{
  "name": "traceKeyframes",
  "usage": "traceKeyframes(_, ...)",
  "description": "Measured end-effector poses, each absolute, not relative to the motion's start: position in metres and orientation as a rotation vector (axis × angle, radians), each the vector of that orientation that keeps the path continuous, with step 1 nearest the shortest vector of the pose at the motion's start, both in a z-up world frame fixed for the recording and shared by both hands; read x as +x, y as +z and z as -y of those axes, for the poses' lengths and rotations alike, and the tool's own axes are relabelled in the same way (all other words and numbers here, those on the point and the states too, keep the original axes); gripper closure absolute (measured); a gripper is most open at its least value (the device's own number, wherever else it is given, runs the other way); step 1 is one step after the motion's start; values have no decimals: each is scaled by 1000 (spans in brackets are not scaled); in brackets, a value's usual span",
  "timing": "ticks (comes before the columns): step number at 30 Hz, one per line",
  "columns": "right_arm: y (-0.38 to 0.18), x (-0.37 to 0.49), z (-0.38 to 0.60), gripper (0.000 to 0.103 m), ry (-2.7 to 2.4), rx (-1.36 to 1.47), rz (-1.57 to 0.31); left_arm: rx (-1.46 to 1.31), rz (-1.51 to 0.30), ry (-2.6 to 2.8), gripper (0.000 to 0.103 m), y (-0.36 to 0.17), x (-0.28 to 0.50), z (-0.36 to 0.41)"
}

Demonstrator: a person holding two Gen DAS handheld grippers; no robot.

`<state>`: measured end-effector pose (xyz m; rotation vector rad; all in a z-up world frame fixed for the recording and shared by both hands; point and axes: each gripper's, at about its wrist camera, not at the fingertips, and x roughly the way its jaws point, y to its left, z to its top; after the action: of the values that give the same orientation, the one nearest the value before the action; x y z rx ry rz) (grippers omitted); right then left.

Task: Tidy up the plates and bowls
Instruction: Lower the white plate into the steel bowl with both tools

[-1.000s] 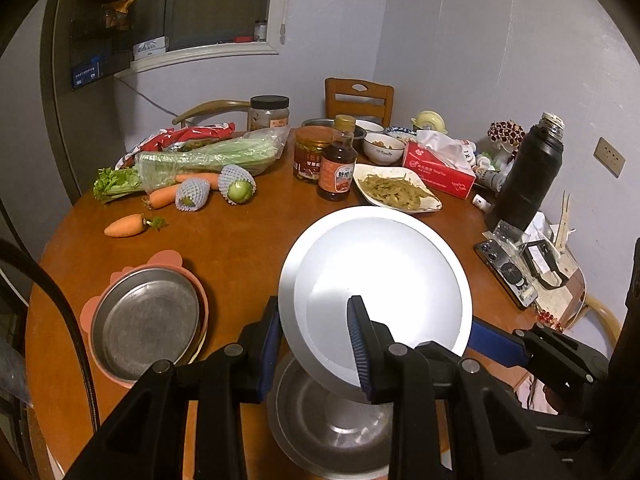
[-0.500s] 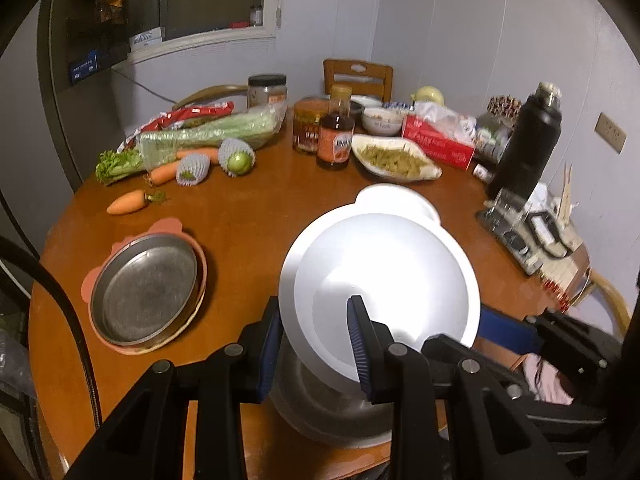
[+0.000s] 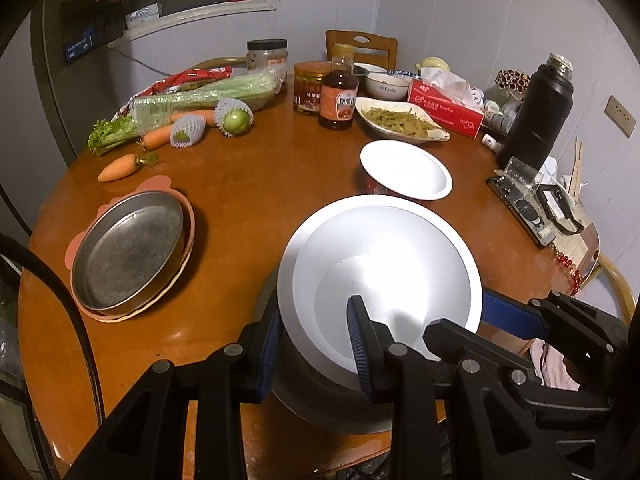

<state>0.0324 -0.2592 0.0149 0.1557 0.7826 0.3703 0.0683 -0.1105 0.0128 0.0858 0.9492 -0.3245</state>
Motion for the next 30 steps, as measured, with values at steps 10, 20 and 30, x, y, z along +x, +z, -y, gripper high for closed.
traceKeyframes(10, -1, 36, 260, 65, 380, 176, -827, 90, -986, -314, 71, -1, 71, 111)
traceKeyframes(20, -14, 42, 261, 65, 381, 191, -858, 89, -1009, -308, 71, -13, 76, 111)
traceKeyframes(30, -19, 46, 261, 65, 378, 190, -865, 87, -1018, -304, 70, -17, 78, 112)
